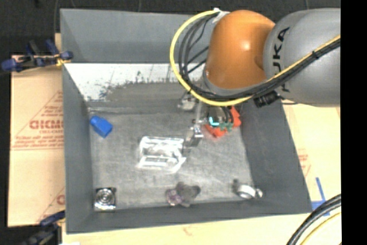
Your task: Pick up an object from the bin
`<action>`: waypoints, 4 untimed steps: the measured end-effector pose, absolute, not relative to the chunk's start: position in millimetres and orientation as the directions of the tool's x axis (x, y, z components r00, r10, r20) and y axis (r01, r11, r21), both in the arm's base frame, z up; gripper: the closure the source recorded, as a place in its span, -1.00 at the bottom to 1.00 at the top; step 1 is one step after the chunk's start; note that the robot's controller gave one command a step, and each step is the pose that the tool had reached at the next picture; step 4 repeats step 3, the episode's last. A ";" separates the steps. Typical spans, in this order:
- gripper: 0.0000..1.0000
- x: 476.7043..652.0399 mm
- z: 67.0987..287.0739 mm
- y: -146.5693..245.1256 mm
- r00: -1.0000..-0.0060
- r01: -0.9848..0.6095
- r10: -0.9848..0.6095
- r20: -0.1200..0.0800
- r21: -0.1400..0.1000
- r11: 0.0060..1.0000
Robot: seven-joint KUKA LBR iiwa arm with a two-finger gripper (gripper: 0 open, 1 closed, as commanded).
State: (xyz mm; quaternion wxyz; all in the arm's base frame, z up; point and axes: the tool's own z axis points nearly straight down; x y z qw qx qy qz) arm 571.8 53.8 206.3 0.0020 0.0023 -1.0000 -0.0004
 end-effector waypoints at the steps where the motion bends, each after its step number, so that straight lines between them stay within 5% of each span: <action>1: -1.00 588.8 85.2 62.5 -0.994 -0.110 -0.110 -0.008 -0.002 0.994; 2: 1.00 587.9 82.8 62.8 -0.994 -0.107 -0.107 -0.005 -0.001 0.994; 3: 1.00 601.6 252.1 49.3 -0.987 -0.157 -0.157 -0.009 -0.004 0.988; 4: 1.00 601.6 252.1 49.3 -0.987 -0.157 -0.157 -0.009 -0.004 0.988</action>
Offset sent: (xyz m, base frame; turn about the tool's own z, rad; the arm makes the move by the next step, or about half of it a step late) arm 0.0155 0.0117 -0.1358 -0.1093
